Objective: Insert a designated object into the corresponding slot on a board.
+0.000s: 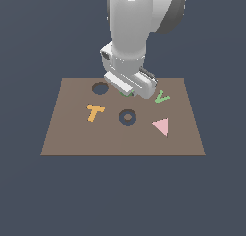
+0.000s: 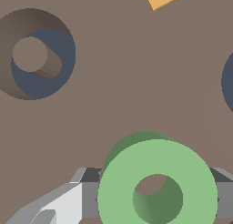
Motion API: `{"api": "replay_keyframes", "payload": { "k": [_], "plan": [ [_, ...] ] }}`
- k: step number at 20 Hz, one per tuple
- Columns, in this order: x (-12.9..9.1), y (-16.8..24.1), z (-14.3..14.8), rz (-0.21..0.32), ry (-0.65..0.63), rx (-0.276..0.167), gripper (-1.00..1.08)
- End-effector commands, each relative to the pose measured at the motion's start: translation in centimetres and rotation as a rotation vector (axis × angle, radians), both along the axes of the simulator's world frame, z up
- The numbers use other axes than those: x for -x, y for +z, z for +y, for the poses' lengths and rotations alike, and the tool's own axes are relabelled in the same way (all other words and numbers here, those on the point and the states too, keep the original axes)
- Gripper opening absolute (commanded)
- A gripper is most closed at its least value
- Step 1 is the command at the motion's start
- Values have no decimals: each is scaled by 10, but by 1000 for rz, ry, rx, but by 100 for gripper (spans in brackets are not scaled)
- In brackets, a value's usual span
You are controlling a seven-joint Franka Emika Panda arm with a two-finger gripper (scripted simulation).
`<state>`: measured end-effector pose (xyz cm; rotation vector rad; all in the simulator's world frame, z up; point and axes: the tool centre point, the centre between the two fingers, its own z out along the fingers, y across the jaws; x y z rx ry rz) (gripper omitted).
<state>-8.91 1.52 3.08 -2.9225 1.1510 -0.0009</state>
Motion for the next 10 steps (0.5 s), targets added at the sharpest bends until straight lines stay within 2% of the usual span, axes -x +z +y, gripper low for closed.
{"api": "replay_keyframes", "payload": {
  "k": [1, 10],
  "plan": [
    [0, -1, 0, 1, -1, 0, -100],
    [0, 4, 0, 1, 0, 0, -100]
  ]
}}
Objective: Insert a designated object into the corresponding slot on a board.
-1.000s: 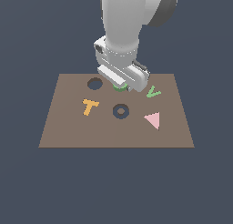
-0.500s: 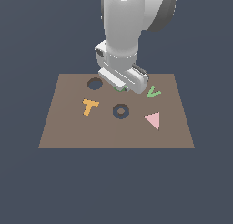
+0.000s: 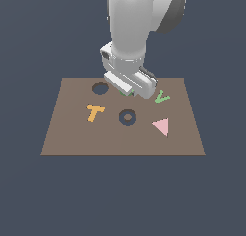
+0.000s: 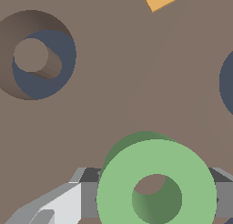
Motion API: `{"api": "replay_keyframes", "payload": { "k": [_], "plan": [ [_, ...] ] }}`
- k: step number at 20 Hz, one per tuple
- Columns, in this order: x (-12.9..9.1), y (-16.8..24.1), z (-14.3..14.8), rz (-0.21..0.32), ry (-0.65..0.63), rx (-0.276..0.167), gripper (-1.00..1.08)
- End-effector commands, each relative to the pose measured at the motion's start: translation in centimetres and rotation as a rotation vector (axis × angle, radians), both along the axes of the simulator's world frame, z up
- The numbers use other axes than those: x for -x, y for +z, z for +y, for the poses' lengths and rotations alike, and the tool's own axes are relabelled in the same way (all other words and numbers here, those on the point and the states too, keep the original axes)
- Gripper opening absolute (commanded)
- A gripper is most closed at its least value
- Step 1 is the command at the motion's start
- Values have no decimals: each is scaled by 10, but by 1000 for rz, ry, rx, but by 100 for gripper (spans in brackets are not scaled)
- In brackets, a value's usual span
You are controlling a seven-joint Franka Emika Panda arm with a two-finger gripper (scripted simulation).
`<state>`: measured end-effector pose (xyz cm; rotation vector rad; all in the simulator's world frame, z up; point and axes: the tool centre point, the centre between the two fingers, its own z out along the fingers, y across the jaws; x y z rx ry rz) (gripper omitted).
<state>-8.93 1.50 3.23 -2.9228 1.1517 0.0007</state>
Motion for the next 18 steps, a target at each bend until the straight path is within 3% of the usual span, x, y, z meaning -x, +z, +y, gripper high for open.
{"api": "replay_keyframes", "payload": {
  "k": [1, 10, 18],
  "plan": [
    [0, 3, 0, -1, 0, 0, -100],
    [-1, 1, -3, 0, 44, 0, -100],
    [-3, 2, -10, 0, 176, 0, -100]
  ]
}}
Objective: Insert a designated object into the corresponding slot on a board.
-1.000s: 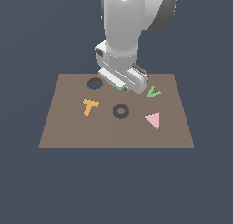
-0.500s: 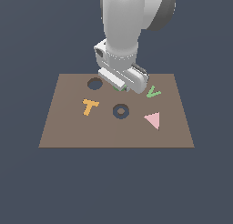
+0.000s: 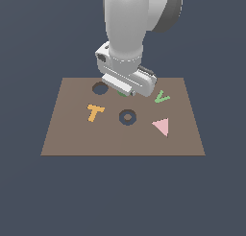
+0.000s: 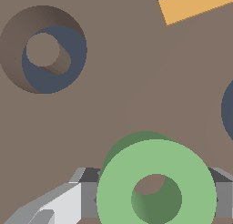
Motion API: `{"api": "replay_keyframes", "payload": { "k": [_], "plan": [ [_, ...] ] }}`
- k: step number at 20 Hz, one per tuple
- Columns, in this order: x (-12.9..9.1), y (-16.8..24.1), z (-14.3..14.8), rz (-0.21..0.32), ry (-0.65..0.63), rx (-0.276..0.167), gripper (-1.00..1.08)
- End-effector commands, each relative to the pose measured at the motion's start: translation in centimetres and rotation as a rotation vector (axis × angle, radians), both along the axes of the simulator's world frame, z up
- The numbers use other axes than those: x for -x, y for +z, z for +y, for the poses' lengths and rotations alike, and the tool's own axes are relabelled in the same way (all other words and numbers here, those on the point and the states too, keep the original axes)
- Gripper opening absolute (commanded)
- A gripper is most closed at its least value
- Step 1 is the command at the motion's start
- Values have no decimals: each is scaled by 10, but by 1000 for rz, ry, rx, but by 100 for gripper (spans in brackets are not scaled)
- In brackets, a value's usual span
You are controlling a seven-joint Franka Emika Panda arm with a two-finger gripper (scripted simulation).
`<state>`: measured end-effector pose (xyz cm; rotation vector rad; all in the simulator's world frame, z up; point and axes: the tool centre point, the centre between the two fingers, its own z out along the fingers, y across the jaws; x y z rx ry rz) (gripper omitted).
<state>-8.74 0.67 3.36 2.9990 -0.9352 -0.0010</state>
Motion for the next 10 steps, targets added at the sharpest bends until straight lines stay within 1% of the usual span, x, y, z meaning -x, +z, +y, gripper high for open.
{"api": "replay_keyframes", "payload": {
  "k": [1, 6, 10],
  "plan": [
    [-1, 0, -3, -1, 53, 0, -100],
    [-4, 1, -10, -1, 187, 0, -100],
    [-8, 1, -17, -1, 321, 0, -100]
  ]
}}
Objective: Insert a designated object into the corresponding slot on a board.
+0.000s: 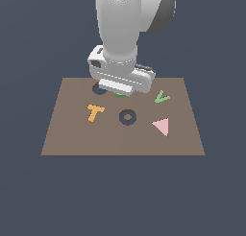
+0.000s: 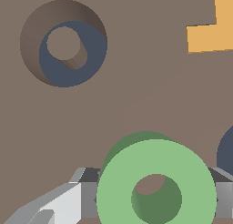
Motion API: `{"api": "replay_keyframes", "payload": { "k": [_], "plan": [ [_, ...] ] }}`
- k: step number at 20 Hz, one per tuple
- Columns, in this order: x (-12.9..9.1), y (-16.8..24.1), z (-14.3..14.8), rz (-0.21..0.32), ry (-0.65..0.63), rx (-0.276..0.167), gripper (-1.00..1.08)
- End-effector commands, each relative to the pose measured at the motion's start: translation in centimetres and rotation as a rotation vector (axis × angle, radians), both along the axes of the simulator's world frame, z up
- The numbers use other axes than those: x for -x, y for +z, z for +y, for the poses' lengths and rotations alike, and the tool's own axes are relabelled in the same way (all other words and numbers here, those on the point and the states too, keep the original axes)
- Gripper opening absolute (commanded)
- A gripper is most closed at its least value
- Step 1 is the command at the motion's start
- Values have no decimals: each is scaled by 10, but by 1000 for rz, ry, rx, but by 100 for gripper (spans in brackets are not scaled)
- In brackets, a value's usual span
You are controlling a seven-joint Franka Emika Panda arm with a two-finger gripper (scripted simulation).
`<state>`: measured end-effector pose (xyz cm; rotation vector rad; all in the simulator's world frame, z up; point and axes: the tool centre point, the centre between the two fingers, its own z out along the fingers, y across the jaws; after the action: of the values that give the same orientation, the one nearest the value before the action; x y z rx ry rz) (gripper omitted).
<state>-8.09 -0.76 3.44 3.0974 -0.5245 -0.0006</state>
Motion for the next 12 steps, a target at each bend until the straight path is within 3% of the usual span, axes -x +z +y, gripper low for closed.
{"api": "replay_keyframes", "payload": {
  "k": [1, 12],
  "plan": [
    [-3, 0, -4, -1, 89, 0, -100],
    [-22, 2, -21, -1, 521, 0, -100]
  ]
}}
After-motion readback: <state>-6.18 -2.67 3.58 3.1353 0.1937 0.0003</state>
